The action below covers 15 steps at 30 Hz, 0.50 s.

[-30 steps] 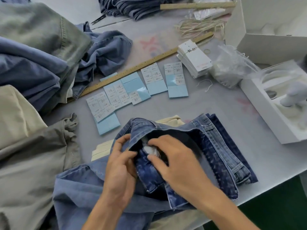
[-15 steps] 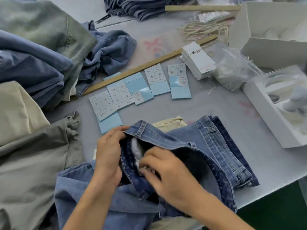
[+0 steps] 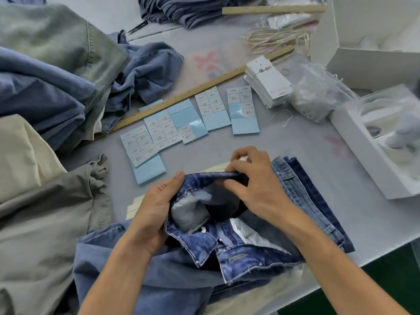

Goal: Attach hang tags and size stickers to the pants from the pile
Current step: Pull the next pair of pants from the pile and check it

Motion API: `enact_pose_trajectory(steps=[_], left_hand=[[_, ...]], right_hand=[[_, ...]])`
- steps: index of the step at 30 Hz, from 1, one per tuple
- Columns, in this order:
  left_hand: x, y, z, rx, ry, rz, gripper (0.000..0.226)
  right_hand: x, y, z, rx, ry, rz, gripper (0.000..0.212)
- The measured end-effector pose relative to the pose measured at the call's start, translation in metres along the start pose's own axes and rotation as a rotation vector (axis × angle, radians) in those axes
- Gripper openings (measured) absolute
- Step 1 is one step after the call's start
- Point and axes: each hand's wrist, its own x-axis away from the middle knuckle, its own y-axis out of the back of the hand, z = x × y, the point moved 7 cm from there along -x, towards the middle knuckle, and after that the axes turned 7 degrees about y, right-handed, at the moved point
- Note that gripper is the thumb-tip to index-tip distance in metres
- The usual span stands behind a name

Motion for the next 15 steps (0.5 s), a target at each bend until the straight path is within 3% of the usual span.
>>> enact_pose_trajectory(steps=[3,10,15], left_hand=[[-0.002,0.003,-0.01,-0.093,-0.054,-0.024,0.045],[-0.003,-0.01,-0.021,-0.196,-0.058,0.078,0.043],[-0.001,-0.007,-0.023,-0.169,-0.106,0.123,0.033]], right_hand=[[-0.004,0.007,-0.005,-0.09,-0.08,0.063,0.017],[-0.002,0.027,-0.009,-0.136,-0.143,-0.166,0.021],[0.016,0.037,0.019,0.018,0.119,-0.358,0.024]])
